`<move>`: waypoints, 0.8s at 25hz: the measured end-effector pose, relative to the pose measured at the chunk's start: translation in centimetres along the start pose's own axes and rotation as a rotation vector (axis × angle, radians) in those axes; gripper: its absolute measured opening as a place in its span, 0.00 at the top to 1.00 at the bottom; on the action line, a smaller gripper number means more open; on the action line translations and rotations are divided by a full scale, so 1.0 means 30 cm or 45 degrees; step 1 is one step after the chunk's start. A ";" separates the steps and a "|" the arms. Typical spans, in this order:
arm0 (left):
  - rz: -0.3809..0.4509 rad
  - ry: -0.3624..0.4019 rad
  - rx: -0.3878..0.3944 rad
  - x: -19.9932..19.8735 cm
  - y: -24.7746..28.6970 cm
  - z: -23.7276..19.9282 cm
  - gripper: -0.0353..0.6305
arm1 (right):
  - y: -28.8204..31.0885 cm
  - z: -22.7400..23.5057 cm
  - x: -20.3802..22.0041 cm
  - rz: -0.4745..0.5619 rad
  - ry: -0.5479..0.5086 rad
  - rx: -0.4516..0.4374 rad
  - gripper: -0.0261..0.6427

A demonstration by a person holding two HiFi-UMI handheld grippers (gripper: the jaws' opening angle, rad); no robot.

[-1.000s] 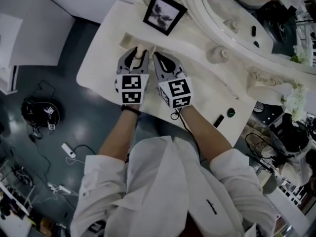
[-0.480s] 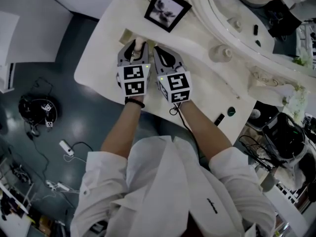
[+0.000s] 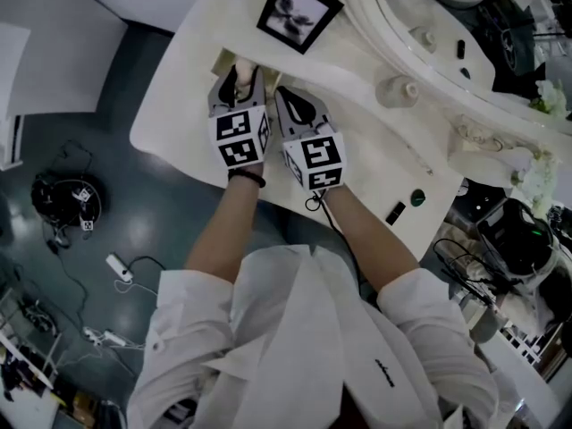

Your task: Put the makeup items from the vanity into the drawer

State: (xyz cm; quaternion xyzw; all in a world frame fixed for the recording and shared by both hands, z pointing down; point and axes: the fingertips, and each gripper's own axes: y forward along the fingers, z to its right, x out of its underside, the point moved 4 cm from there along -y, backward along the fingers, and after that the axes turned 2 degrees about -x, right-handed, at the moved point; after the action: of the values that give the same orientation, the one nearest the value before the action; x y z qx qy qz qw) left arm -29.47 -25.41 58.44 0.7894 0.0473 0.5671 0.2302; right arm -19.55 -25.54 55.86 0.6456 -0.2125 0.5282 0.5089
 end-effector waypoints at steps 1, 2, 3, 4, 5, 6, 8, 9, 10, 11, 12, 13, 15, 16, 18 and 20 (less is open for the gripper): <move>0.006 -0.001 0.001 -0.001 0.001 0.000 0.68 | -0.004 0.000 0.003 -0.004 -0.006 -0.002 0.93; 0.008 0.002 0.002 -0.001 0.002 0.000 0.68 | -0.008 0.001 0.006 -0.007 -0.012 -0.003 0.93; 0.009 0.004 0.002 0.000 0.002 -0.001 0.68 | -0.012 0.003 0.008 -0.009 -0.015 -0.003 0.93; 0.010 0.004 0.002 0.000 0.002 -0.001 0.67 | -0.016 0.006 0.010 -0.009 -0.014 -0.001 0.93; 0.011 0.003 0.003 0.001 0.001 -0.001 0.66 | -0.020 0.010 0.011 -0.006 -0.010 0.003 0.93; 0.012 0.002 0.005 0.001 0.001 0.000 0.65 | -0.023 0.014 0.011 -0.002 -0.005 0.008 0.93; 0.012 0.008 0.009 0.000 0.001 0.004 0.64 | -0.028 0.019 0.010 0.004 0.002 0.013 0.93; 0.013 0.012 0.013 0.000 0.001 0.005 0.64 | -0.030 0.019 0.011 0.003 0.002 0.014 0.93; 0.014 0.014 0.016 0.001 0.000 0.007 0.63 | -0.033 0.018 0.013 0.000 0.002 0.013 0.93; 0.015 0.015 0.019 0.003 -0.001 0.008 0.63 | -0.036 0.018 0.017 -0.005 0.002 0.013 0.93; 0.016 0.015 0.022 0.005 -0.002 0.009 0.62 | -0.039 0.017 0.021 -0.009 0.003 0.014 0.93; 0.016 0.017 0.026 0.006 -0.002 0.010 0.62 | -0.041 0.018 0.024 -0.010 0.007 0.015 0.93; 0.017 0.020 0.036 0.007 -0.001 0.013 0.59 | -0.046 0.019 0.027 -0.006 0.015 0.017 0.93; 0.018 0.020 0.041 0.007 -0.001 0.014 0.58 | -0.049 0.020 0.028 -0.005 0.017 0.018 0.93; 0.020 0.021 0.046 0.007 -0.002 0.016 0.56 | -0.056 0.021 0.029 -0.001 0.018 0.020 0.93; 0.024 0.025 0.046 0.006 -0.007 0.017 0.56 | -0.067 0.025 0.029 0.003 0.020 0.023 0.93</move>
State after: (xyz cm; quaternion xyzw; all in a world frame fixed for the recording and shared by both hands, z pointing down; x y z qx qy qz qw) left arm -28.91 -25.33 58.38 0.7881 0.0524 0.5762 0.2103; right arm -17.27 -25.17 55.85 0.6458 -0.2045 0.5357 0.5040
